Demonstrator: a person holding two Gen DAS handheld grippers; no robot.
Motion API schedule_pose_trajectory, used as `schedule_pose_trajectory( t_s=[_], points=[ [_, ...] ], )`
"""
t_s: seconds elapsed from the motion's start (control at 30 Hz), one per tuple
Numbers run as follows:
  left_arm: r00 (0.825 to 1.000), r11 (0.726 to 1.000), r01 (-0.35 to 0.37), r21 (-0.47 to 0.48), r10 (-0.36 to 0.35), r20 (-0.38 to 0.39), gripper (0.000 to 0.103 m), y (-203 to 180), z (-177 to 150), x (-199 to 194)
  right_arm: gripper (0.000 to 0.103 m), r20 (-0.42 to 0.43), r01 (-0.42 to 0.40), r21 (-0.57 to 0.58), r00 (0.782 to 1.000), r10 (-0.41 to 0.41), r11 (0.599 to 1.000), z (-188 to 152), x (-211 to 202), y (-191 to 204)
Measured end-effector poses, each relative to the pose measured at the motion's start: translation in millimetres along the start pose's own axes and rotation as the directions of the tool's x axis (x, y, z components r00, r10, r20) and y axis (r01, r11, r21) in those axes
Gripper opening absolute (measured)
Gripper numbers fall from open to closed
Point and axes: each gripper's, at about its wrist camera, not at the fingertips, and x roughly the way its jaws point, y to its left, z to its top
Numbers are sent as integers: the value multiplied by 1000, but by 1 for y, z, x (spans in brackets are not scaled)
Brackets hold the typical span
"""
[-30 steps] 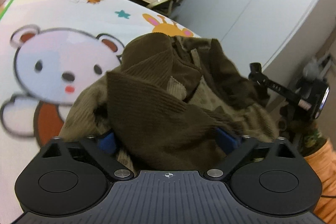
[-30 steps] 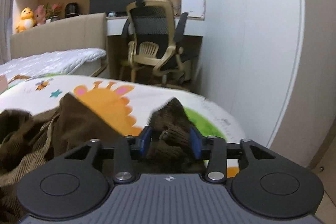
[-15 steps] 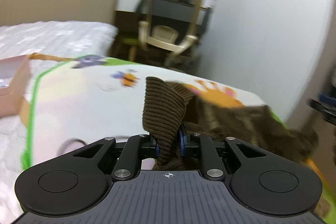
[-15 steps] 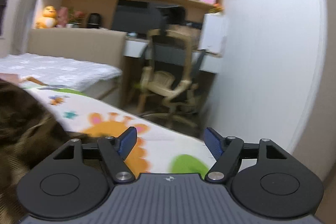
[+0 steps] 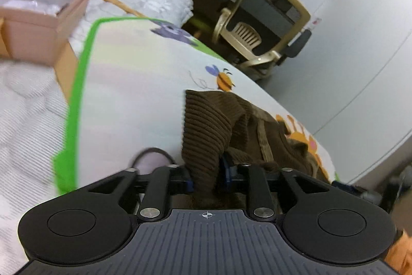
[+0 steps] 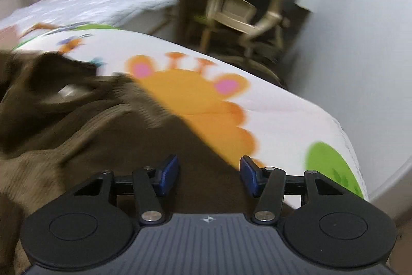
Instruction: Fold clothes
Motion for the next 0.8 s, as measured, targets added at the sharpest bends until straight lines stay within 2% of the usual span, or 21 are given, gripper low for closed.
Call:
schedule_pose_trajectory(
  t_s=[0.03, 0.1, 0.2, 0.23, 0.3, 0.4, 0.43, 0.47, 0.53, 0.57, 0.6, 0.63, 0.73, 0.8],
  points=[
    [1000, 999, -9, 38, 9, 8, 46, -3, 0, -8, 54, -5, -20, 36, 1000, 20, 999, -1, -1, -8],
    [999, 992, -24, 124, 21, 25, 58, -12, 0, -23, 63, 21, -13, 32, 1000, 12, 999, -8, -2, -10],
    [999, 957, -29, 287, 17, 47, 70, -45, -6, -40, 68, 81, 23, -8, 996, -22, 1000, -21, -5, -6],
    [999, 942, -16, 335, 1, 45, 74, -58, -9, -41, 68, 83, 27, -8, 996, -26, 1000, -22, -6, -6],
    [999, 900, 23, 436, -30, 11, 90, -89, -21, -34, 69, 85, 31, -6, 996, -31, 999, -17, -3, -8],
    [998, 821, -21, 570, 52, -38, 91, -123, -48, -3, 71, 85, 28, 6, 996, -28, 1000, -16, -4, -9],
    [996, 810, -44, 585, 79, -34, 91, -125, -50, 2, 72, 86, 28, 10, 996, -28, 1000, -16, -4, -8],
    [995, 812, -72, 579, 101, -17, 88, -120, -47, 3, 73, 87, 27, 12, 996, -28, 1000, -17, -4, -8],
    [989, 814, -128, 567, 145, 15, 62, -111, -42, 6, 75, 89, 28, 18, 996, -30, 999, -18, -5, -10],
    [986, 814, -155, 559, 166, 31, 38, -107, -39, 7, 76, 89, 29, 21, 996, -30, 999, -18, -5, -10],
    [981, 814, -183, 552, 188, 47, 25, -102, -37, 8, 77, 90, 27, 24, 996, -29, 999, -19, -6, -11],
    [976, 812, -210, 544, 210, 62, 19, -97, -34, 9, 77, 90, 24, 25, 996, -26, 999, -19, -6, -11],
    [952, 801, -304, 515, 280, 125, 16, -83, -23, 6, 78, 84, 16, 34, 996, -19, 999, -19, -5, -13],
    [913, 780, -408, 474, 357, 198, 16, -63, -4, -10, 79, 80, 12, 43, 997, -15, 999, -19, -4, -14]
  ],
)
